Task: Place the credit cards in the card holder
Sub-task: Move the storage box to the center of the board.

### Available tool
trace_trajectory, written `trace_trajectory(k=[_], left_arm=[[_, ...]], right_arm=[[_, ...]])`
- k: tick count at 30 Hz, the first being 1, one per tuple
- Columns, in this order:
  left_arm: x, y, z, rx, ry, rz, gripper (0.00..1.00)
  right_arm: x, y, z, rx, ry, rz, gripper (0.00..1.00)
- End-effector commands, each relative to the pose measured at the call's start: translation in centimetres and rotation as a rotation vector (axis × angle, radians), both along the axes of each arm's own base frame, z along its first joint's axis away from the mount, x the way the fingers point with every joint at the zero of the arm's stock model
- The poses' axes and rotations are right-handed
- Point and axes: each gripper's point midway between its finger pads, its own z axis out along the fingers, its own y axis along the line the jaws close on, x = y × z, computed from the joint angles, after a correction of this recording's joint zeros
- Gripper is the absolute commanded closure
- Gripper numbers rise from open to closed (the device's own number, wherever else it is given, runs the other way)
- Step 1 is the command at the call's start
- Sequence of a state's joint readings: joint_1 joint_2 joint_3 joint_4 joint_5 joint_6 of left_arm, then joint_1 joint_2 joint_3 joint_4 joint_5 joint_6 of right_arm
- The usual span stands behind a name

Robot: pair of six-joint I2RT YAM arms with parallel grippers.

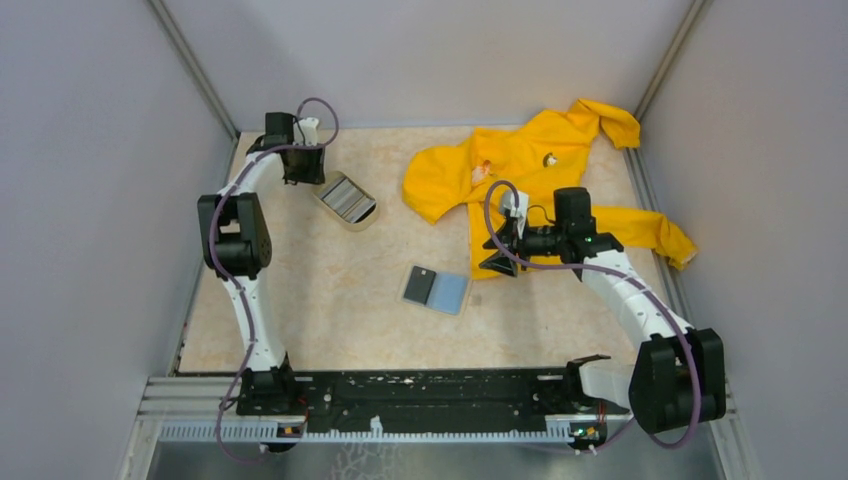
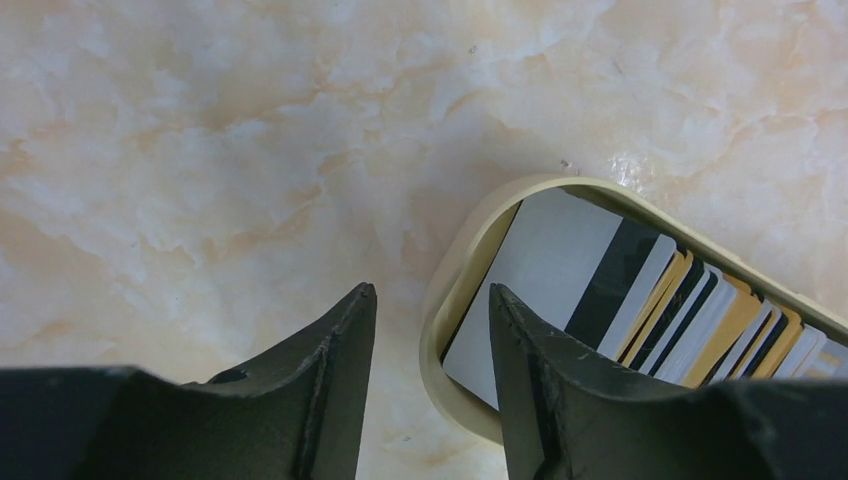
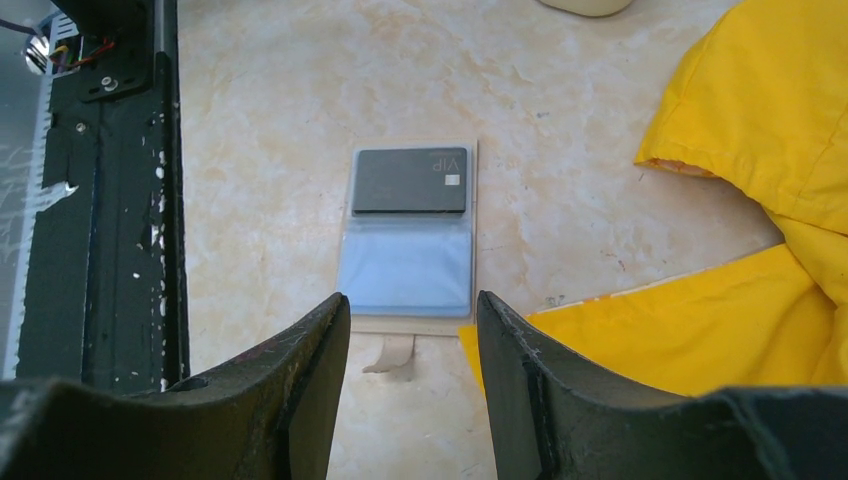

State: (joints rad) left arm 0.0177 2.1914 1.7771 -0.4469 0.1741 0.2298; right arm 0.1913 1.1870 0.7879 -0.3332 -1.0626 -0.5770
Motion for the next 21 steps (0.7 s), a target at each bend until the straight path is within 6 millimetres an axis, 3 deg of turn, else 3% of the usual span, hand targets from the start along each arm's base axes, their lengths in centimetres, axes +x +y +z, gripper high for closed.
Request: trace_trajectory(k=[1, 10, 16, 21], left_arm=[[0.1, 0.2, -0.4, -0.018, 0.025, 0.028, 0.51], [-2.2, -0.5, -1.2, -0.088, 0.112, 0.094, 0.81], [-6.3, -1.2, -0.8, -0.174, 0.137, 0.215, 0.91], [-10.2, -2.4, 1.1, -0.285, 0.102, 0.326, 0.95]], right_arm=[[1.0, 0.3, 1.9, 0.011, -0.072, 0.017, 0.50], [0.8, 0.3, 2.3, 0.018, -0.080, 0.020, 0.50], [0.6, 0.6, 2.5, 0.034, -0.070, 0.023, 0.50], [0.9, 1.0, 2.6, 0.051, -0.040, 0.004, 0.50]])
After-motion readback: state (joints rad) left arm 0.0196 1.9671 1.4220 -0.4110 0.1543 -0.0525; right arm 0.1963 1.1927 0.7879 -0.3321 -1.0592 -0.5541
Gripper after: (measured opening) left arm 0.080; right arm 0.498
